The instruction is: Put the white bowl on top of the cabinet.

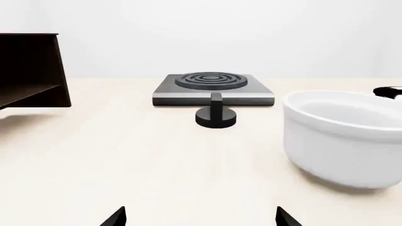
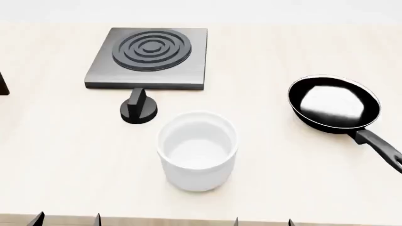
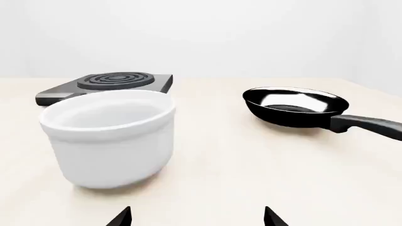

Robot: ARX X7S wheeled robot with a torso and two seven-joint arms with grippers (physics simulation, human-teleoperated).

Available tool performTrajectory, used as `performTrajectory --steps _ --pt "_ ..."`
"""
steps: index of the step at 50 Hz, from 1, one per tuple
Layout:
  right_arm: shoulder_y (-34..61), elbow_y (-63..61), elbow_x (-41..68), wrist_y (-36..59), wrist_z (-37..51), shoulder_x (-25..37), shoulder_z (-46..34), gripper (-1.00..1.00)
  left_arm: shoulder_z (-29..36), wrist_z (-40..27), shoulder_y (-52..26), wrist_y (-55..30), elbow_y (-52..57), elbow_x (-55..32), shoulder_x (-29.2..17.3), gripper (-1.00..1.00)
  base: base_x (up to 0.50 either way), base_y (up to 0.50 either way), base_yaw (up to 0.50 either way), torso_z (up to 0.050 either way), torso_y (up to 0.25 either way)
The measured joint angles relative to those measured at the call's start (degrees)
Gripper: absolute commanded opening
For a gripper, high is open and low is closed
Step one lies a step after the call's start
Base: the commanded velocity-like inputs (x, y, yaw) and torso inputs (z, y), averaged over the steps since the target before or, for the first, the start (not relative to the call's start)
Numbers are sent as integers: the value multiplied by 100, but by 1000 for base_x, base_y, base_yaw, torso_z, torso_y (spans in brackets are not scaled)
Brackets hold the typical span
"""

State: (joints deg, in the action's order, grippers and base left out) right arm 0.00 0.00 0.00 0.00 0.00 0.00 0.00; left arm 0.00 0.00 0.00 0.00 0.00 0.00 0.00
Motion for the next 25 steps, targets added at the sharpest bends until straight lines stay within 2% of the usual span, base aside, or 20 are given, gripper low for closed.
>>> performTrajectory --steps 25 --pt "-44 -87 216 -26 373 278 -318 100 260 -351 7 -26 64 -374 -277 100 0 0 0 0 0"
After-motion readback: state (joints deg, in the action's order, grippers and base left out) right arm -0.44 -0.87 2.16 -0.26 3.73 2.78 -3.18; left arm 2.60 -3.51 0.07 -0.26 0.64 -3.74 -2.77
